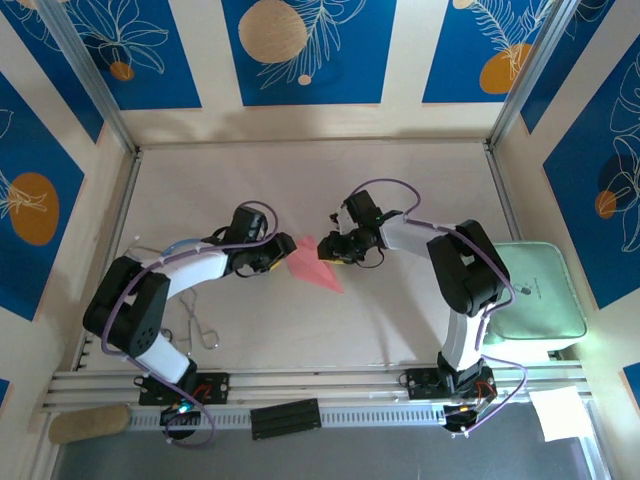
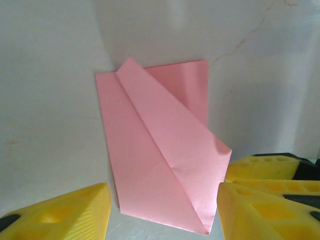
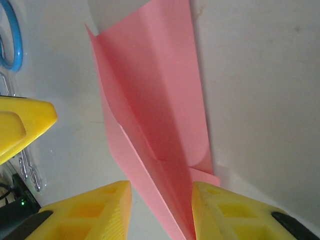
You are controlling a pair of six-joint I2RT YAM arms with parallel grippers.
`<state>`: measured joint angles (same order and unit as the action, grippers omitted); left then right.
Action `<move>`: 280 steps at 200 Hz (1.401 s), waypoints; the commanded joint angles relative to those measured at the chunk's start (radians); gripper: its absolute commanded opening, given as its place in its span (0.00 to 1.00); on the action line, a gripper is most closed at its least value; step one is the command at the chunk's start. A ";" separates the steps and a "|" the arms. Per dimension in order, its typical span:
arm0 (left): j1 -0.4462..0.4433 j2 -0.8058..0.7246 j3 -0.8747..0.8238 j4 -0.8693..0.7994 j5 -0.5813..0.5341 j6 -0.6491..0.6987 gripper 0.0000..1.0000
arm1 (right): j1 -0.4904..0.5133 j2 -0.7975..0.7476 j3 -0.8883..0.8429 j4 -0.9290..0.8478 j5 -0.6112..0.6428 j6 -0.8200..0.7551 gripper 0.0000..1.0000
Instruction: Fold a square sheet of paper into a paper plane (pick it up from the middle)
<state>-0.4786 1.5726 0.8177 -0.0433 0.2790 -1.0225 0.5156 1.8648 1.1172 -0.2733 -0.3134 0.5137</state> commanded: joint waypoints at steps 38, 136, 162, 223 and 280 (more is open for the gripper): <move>0.017 -0.057 -0.033 0.044 -0.005 -0.031 0.61 | 0.011 0.091 0.090 -0.027 -0.100 -0.110 0.28; 0.025 -0.155 -0.121 0.335 0.173 -0.057 0.72 | -0.055 -0.118 0.001 0.177 -0.270 0.126 0.08; 0.013 -0.151 -0.122 0.464 0.231 -0.071 0.76 | -0.076 -0.156 -0.034 0.263 -0.323 0.248 0.08; -0.039 -0.091 -0.082 0.591 0.298 -0.097 0.69 | -0.087 -0.201 -0.080 0.422 -0.382 0.418 0.09; -0.045 -0.064 -0.068 0.655 0.329 -0.126 0.55 | -0.091 -0.193 -0.101 0.503 -0.423 0.503 0.09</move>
<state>-0.5179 1.4868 0.7170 0.5293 0.5671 -1.1297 0.4294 1.6920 1.0348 0.1745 -0.6823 0.9558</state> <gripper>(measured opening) 0.580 0.088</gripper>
